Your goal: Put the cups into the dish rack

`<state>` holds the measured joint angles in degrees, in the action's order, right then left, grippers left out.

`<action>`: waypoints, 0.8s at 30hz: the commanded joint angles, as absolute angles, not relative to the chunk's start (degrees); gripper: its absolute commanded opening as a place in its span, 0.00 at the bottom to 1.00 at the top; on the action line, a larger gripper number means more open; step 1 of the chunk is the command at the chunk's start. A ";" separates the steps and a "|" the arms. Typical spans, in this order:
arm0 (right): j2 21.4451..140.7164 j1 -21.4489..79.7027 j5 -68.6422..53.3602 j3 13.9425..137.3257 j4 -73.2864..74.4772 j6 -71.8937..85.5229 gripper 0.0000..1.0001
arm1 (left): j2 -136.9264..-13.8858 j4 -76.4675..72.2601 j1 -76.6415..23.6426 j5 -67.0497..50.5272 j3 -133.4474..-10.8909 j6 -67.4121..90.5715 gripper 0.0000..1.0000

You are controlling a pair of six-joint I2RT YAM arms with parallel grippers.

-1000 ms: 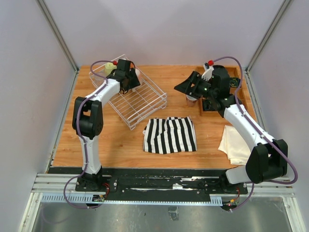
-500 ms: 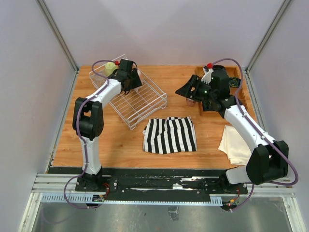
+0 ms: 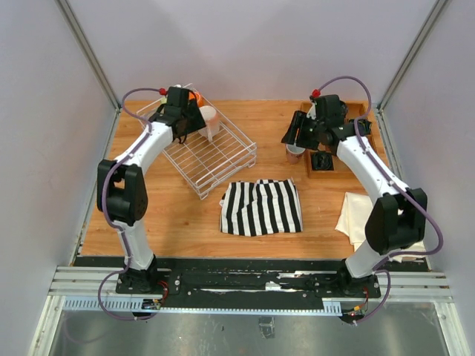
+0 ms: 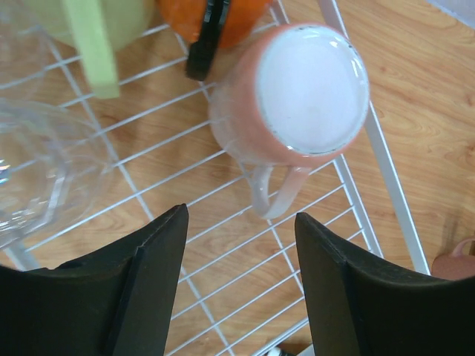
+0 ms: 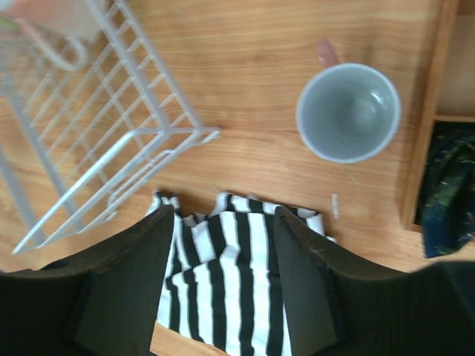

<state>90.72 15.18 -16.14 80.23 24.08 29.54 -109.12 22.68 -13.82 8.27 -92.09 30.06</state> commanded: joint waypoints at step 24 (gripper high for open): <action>113.17 15.77 -6.27 97.18 36.04 19.95 0.48 | -84.99 24.05 -12.22 -3.03 -82.00 30.12 0.65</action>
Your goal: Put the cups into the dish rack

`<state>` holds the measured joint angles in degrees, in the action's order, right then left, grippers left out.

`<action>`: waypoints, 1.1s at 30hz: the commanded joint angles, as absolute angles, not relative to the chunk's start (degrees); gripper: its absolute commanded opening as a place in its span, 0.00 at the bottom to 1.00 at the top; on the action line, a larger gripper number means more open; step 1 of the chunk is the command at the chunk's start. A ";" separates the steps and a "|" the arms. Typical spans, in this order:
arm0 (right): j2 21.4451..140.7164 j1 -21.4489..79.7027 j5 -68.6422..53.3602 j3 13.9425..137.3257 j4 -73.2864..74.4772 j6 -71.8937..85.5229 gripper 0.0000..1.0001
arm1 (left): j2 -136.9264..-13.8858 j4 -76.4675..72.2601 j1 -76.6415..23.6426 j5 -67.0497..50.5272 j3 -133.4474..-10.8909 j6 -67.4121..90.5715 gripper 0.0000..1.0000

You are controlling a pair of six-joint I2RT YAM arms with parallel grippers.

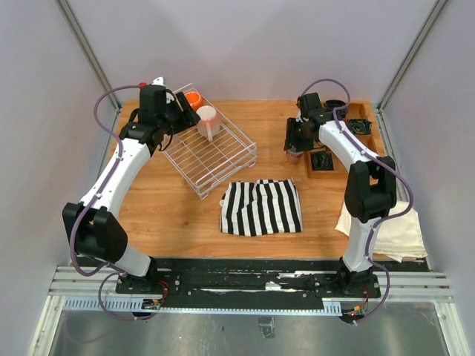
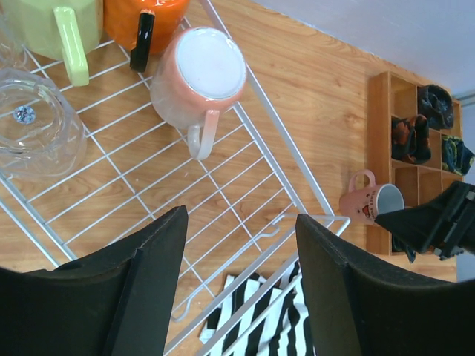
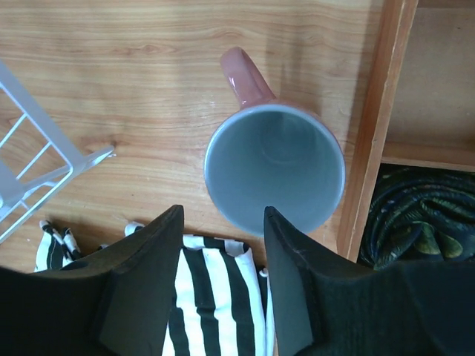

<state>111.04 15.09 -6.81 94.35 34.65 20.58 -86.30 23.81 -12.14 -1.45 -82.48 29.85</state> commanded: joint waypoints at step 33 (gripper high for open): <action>87.99 10.00 -33.07 87.63 19.74 40.90 0.01 | -84.01 -18.15 -12.89 -41.12 -61.64 57.35 0.78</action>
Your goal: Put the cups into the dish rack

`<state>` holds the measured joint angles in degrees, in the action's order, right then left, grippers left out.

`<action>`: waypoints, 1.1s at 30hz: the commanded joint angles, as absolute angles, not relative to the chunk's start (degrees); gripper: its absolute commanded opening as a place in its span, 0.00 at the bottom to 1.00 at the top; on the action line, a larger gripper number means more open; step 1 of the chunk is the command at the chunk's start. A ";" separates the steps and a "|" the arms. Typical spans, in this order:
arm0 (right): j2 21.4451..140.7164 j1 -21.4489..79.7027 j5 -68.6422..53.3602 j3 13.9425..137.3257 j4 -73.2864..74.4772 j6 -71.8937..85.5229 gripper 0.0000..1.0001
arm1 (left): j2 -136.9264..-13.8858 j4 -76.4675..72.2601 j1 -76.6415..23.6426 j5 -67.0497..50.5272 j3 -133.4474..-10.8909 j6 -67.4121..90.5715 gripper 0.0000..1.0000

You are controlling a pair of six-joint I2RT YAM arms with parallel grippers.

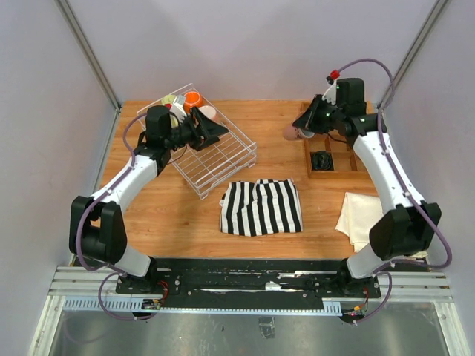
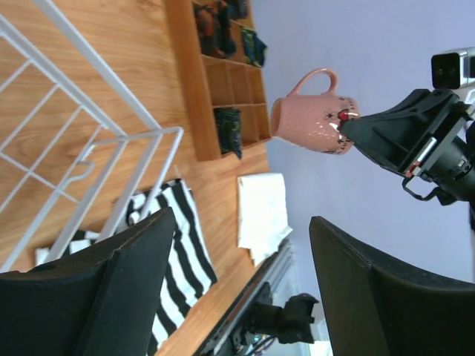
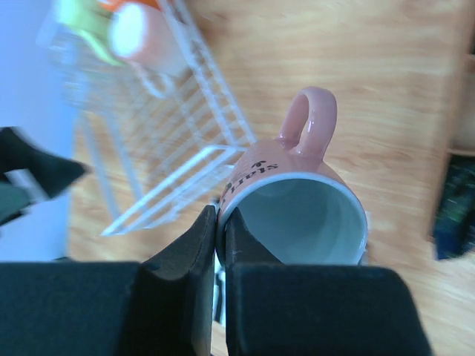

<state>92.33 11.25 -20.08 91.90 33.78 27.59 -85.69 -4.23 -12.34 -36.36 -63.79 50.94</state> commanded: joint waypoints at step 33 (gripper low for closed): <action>89.46 14.49 -50.22 75.36 -32.00 75.02 0.01 | -89.27 -40.79 -17.36 -36.45 -58.59 94.02 0.83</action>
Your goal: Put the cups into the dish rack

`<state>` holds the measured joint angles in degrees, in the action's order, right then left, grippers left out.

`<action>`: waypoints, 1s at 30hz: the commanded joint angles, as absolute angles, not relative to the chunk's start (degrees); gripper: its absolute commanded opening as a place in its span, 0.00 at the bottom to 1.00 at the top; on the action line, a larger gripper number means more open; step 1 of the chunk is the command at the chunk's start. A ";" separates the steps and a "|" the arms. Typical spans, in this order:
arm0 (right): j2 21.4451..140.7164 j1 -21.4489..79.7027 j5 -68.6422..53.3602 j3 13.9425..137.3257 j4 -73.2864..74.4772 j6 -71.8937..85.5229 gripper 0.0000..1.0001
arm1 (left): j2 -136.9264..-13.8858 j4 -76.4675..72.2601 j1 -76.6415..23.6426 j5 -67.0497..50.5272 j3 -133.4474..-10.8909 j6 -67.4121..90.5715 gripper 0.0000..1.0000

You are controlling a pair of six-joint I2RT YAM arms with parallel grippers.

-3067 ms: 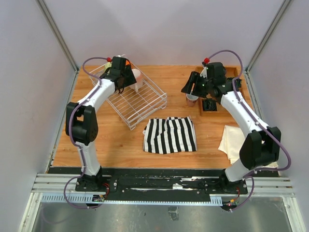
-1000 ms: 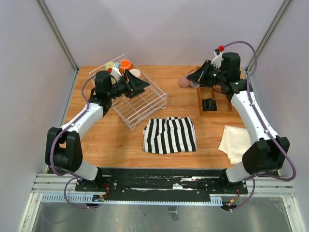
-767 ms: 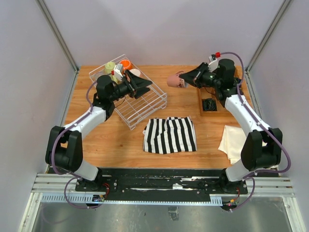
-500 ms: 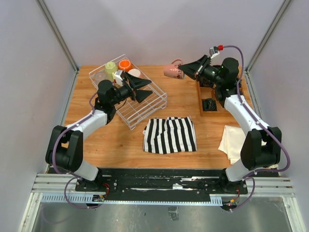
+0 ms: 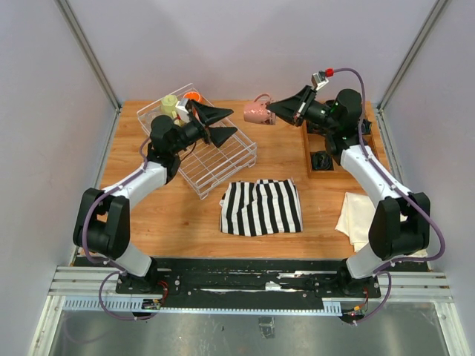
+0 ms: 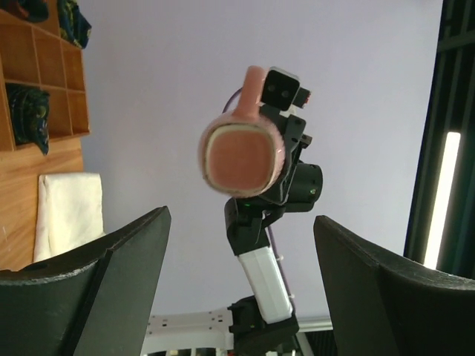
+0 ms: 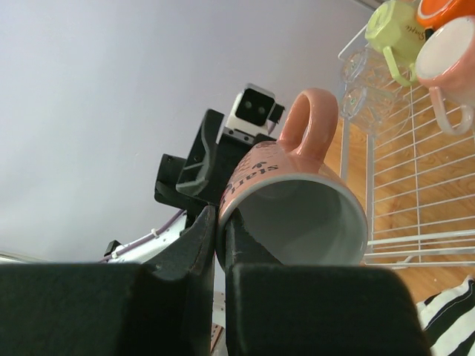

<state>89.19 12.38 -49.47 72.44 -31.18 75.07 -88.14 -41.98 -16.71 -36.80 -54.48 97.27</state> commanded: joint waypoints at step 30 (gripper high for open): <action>91.62 19.31 -49.13 78.08 -31.23 75.41 0.01 | -91.21 -27.52 -19.29 -35.04 -64.04 83.57 0.82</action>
